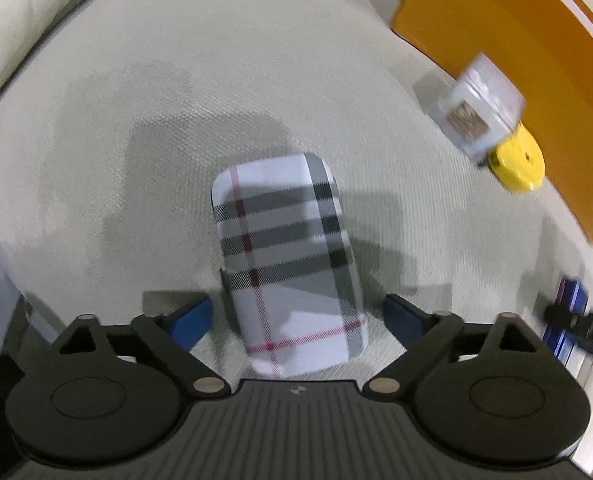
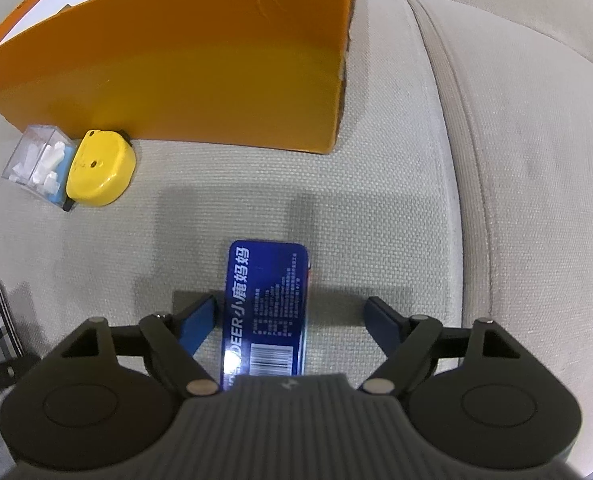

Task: Organize rigid objects
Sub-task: 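Grasp the plaid case with the left tool while the right tool grasps the blue SUPER DEER tin, then lift the plaid case and blue tin with both tools over the shoebox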

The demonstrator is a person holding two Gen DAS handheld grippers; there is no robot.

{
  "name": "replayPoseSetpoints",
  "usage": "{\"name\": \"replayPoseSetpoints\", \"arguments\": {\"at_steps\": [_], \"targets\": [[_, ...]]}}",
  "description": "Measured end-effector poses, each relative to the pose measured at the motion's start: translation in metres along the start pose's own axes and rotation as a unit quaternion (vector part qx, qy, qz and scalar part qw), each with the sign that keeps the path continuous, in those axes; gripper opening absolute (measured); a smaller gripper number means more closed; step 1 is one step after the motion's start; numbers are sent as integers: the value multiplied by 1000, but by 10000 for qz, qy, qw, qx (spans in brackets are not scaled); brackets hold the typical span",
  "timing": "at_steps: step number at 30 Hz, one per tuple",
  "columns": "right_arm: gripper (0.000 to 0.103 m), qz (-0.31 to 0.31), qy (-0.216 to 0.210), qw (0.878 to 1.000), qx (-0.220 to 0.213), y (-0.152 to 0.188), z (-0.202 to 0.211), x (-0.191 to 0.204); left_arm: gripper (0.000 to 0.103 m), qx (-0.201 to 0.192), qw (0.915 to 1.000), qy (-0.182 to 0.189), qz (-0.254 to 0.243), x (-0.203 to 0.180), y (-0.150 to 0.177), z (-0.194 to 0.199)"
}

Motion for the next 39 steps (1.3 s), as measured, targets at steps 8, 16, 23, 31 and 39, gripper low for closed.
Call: {"name": "replayPoseSetpoints", "arguments": {"at_steps": [8, 16, 23, 31, 39], "targets": [[80, 209, 13, 9998, 16, 7, -5, 13, 83, -233, 9993, -74, -288, 6, 2, 6], [50, 148, -26, 9998, -96, 12, 3, 21, 72, -680, 9894, 10, -1283, -4, 11, 13], [47, 81, -199, 9992, -335, 19, 19, 28, 72, -691, 9855, 226, -1535, 3, 11, 23], [47, -94, -428, 9977, -521, 26, 36, 24, 70, -1044, 9781, 594, -1700, 4, 2, 77], [47, -261, -393, 9976, -502, 33, 46, 22, 24, -776, 9800, 743, -1673, -2, -13, 77]]}}
Point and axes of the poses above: each gripper's, at about its wrist camera, not at the fingertips, and z roughly against the way its jaws point, x to its left, y to its underside, the point moved 3 cm from there along -z, roughly the way its jaws point, and after that the axes turned 13 degrees about z, right-handed, at the moved point
